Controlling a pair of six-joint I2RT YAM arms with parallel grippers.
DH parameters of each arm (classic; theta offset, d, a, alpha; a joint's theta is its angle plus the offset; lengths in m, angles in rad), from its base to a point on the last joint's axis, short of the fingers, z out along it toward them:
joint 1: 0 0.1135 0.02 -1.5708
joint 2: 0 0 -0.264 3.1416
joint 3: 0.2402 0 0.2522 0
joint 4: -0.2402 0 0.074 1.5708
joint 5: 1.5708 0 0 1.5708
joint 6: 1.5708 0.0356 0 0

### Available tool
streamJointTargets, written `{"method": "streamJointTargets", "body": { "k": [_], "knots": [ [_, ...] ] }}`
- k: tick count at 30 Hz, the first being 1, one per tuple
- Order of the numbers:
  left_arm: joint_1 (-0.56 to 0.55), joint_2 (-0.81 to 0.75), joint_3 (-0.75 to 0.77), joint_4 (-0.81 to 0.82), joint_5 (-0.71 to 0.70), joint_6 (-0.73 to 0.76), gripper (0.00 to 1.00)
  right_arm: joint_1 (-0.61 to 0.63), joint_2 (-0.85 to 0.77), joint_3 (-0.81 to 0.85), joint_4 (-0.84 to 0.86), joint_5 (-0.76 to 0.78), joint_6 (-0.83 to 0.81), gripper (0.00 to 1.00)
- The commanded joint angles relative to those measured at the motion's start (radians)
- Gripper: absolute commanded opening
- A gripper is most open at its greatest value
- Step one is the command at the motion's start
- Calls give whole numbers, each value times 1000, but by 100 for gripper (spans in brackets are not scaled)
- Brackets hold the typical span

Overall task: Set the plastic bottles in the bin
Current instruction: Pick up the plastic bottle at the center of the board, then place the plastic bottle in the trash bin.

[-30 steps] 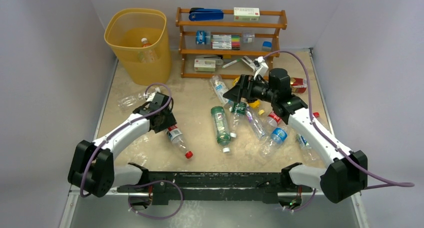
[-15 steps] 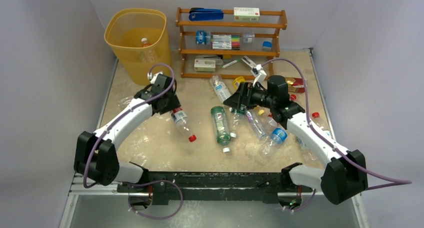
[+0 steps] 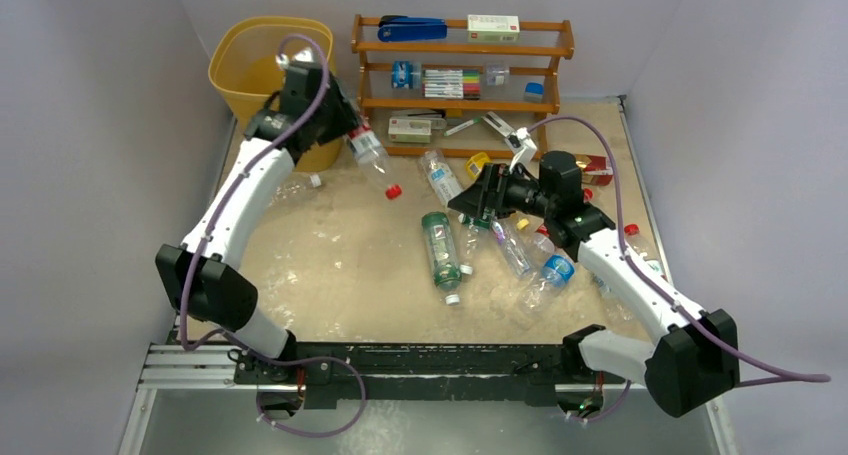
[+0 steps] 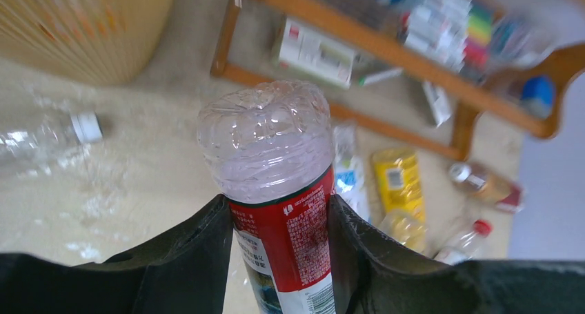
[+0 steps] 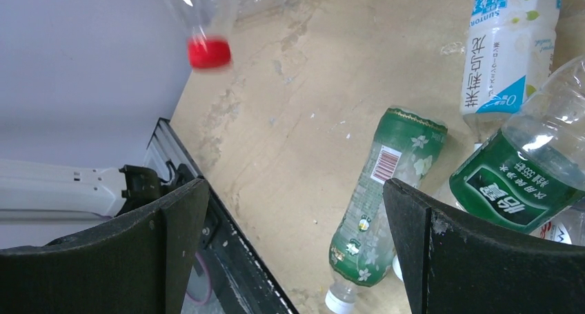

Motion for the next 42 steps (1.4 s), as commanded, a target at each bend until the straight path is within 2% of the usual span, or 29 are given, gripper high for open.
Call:
{"method": "streamJointTargets", "body": {
  "k": [1,5,8,13,18,25,33,37,42],
  "knots": [
    [148,12,179,21,117,4,42,6,-38,2,37,-20,17,100],
    [241,67,384,11,176,1,43,7,-57,-16,41,-21,31,100],
    [314,105,482,64,222,-33,43,11,-70,-29,51,-20,45,100],
    [450,160,519,239,318,-162,44,18,-83,-43,57,-22,58,100],
    [528,208,539,359,318,-223,44,20,-86,-52,56,-19,61,100],
    [545,256,559,434,218,-194,45,24,-75,-54,64,-19,61,100],
    [549,276,549,408,81,-91,45,27,-67,-66,75,-18,63,100],
    [549,294,547,378,70,-59,46,28,-67,-66,75,-18,62,100],
    [549,312,543,329,106,-58,68,29,-67,-61,63,-12,55,100]
  ]
}}
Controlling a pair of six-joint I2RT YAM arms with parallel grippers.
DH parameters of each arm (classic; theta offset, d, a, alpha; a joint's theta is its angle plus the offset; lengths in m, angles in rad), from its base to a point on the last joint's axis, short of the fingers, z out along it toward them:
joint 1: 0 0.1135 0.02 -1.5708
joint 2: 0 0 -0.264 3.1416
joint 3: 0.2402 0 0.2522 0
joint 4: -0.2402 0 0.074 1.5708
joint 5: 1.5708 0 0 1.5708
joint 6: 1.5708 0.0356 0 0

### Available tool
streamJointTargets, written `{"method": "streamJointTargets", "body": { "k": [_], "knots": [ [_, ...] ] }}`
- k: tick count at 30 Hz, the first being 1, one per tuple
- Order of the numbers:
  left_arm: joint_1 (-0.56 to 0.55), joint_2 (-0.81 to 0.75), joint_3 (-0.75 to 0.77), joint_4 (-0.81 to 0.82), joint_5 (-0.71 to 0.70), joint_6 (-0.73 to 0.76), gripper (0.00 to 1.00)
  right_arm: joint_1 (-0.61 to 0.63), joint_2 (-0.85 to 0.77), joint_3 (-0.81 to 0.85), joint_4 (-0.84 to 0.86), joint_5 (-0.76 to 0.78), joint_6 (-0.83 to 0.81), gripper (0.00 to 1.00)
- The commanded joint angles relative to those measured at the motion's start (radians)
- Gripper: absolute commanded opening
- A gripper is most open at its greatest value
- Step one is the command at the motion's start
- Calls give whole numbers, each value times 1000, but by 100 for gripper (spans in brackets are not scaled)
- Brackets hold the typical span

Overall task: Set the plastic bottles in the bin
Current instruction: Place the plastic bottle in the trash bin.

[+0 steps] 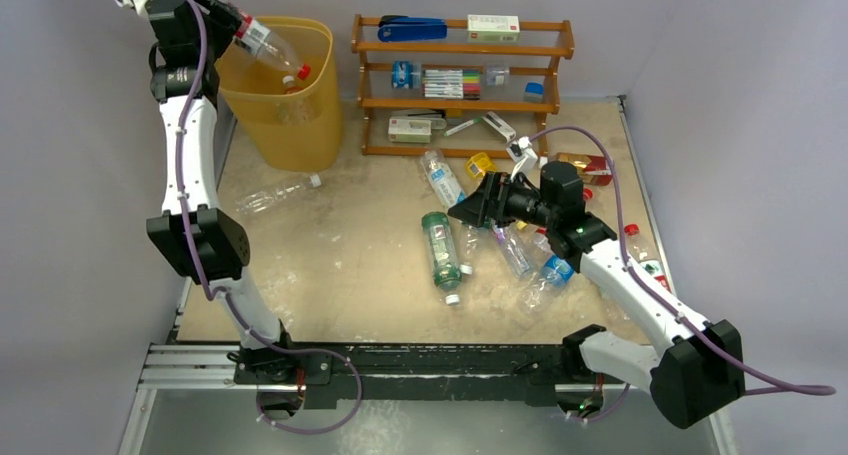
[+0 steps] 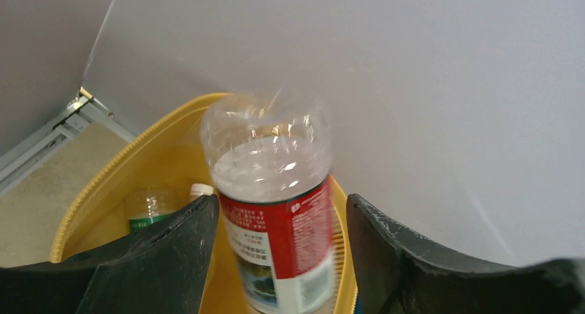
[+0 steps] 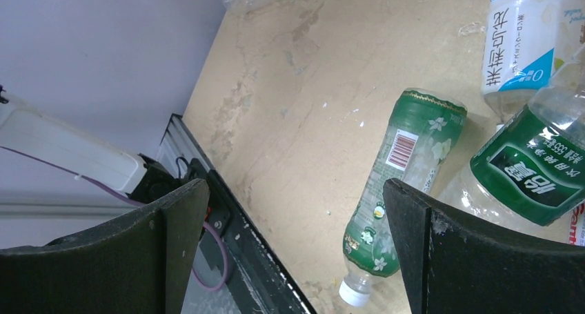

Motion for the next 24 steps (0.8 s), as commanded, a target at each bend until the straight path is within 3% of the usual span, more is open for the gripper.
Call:
{"method": "streamJointTargets", "body": {
  "k": [1,9,14,24],
  "knots": [
    [5,22,37,-19,8,26,71,5,-5,7,32,-11,-1,100],
    [5,-1,64,-70,12,32,75,5,-15,3,19,-5,-6,100],
    [4,-54,69,-107,87,26,75,5,-15,6,10,2,-13,100],
    [-18,-282,-169,-126,238,36,75,5,-10,9,-26,18,-35,100]
  ]
}}
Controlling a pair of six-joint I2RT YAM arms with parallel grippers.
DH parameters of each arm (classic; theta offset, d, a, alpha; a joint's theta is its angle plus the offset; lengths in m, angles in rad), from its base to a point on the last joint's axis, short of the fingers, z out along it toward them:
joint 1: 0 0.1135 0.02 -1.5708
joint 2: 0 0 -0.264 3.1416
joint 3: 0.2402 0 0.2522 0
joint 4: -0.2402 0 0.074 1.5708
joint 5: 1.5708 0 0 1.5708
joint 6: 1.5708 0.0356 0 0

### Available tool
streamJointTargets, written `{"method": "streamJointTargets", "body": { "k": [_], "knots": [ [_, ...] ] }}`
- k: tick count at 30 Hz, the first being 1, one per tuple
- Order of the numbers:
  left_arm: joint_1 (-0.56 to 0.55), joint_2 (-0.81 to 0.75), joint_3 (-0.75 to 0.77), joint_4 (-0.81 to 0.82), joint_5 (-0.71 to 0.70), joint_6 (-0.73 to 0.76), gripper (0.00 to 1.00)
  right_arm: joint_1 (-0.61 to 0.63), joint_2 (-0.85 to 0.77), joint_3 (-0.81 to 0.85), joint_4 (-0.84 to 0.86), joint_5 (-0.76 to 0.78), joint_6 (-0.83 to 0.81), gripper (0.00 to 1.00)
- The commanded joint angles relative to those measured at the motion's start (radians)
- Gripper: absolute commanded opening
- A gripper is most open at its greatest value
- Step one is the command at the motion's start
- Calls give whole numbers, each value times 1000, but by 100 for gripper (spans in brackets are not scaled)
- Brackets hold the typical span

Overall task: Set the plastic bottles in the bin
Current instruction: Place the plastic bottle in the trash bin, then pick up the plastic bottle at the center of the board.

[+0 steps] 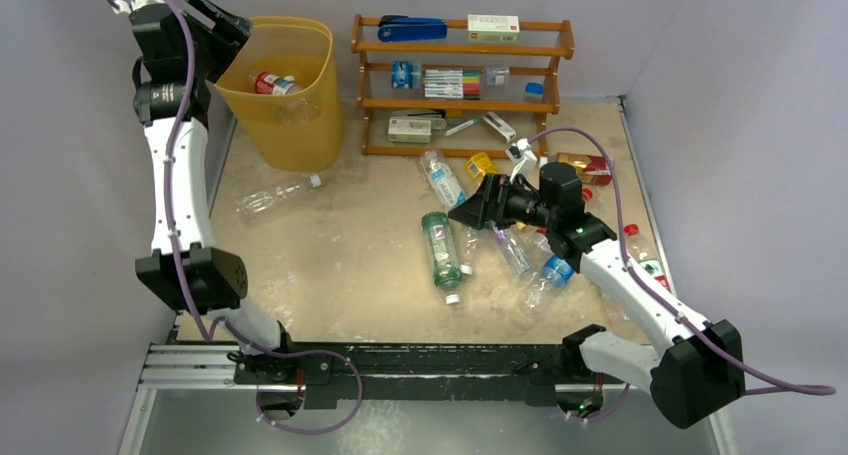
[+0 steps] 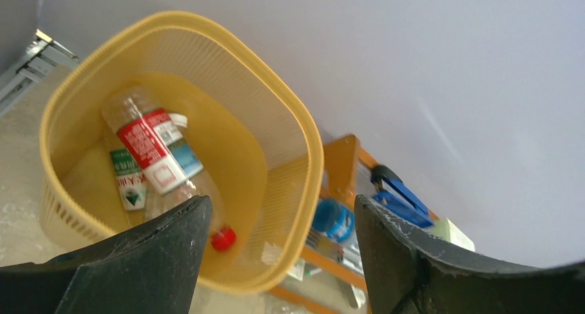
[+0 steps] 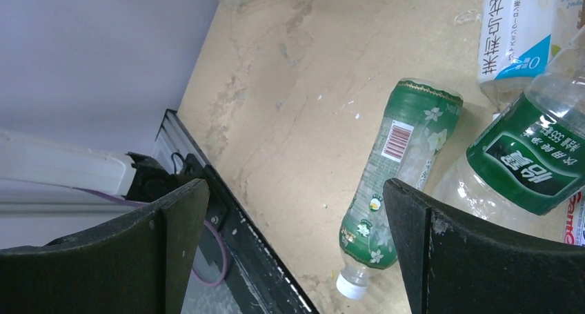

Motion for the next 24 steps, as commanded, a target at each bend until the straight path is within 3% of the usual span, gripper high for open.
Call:
{"method": "streamJointTargets", "body": {
  "k": [1,8,14,24],
  "knots": [
    [-26,-145,-97,7,84,36,75,4,-9,10,-5,16,-28,100],
    [-117,-260,-261,-16,93,59,75,4,-2,26,-55,71,-47,100],
    [-219,-309,-349,-31,60,78,75,4,28,61,-164,227,-86,100],
    [-332,-350,-547,-6,51,98,75,4,192,94,-201,352,-123,94]
  ]
}}
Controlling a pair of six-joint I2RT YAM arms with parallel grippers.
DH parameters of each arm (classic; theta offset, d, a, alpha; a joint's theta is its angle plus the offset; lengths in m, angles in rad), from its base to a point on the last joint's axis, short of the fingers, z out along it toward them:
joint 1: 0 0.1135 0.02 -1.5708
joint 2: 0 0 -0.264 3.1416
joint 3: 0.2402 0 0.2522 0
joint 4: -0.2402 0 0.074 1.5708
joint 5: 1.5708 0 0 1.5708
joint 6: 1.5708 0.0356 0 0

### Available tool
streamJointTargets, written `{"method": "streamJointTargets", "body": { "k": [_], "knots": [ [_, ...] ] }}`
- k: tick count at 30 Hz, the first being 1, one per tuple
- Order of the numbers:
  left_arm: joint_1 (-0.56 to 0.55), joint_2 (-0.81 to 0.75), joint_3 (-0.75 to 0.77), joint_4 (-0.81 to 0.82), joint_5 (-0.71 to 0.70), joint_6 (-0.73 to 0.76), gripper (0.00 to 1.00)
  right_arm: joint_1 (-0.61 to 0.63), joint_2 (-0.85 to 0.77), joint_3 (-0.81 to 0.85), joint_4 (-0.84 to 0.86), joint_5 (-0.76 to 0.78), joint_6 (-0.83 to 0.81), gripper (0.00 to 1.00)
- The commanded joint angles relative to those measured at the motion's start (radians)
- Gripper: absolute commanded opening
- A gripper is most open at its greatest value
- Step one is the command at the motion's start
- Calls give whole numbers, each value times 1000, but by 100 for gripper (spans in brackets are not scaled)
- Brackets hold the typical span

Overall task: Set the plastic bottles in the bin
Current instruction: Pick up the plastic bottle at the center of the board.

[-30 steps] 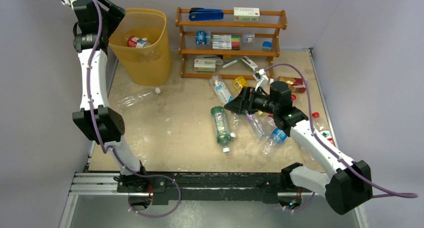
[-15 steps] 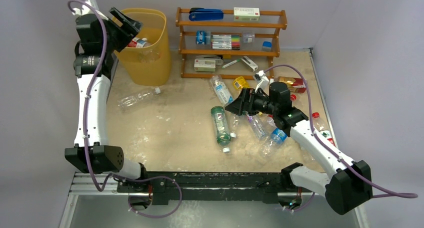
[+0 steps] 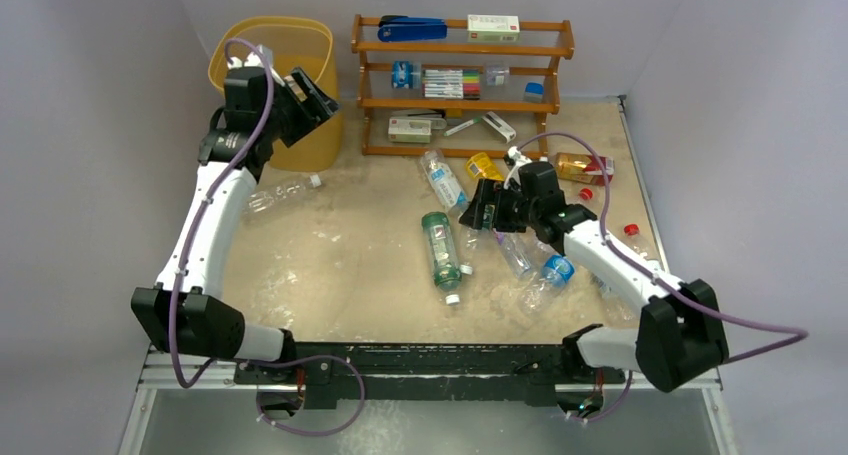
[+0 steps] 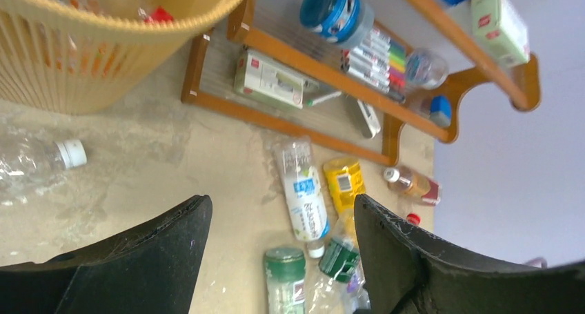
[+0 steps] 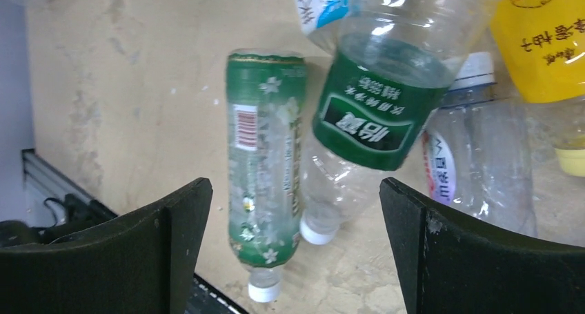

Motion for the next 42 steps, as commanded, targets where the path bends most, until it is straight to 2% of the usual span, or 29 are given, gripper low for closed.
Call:
{"method": "streamJointTargets", "body": {
  "k": [1,9,11,15,20,30,42],
  "knots": [
    [-48,-47,-64,44,-3,47,75,4,51,61,-12,78,-37,93],
    [-132,-88,-246,162,33,35,76,4,170,111,-6,71,-53,85],
    [-156,-94,-282,184,43,31,80,4,192,115,-5,67,-55,84],
    [-184,-98,-332,247,75,10,82,4,221,106,7,61,-49,82],
    [-227,-88,-362,274,78,3,82,3,257,88,37,43,-47,82],
    [-292,-117,-455,326,55,-35,84,10,300,91,62,-5,-64,74],
    [-329,-103,-460,335,33,-42,85,29,378,140,-3,-29,-74,78]
  ]
}}
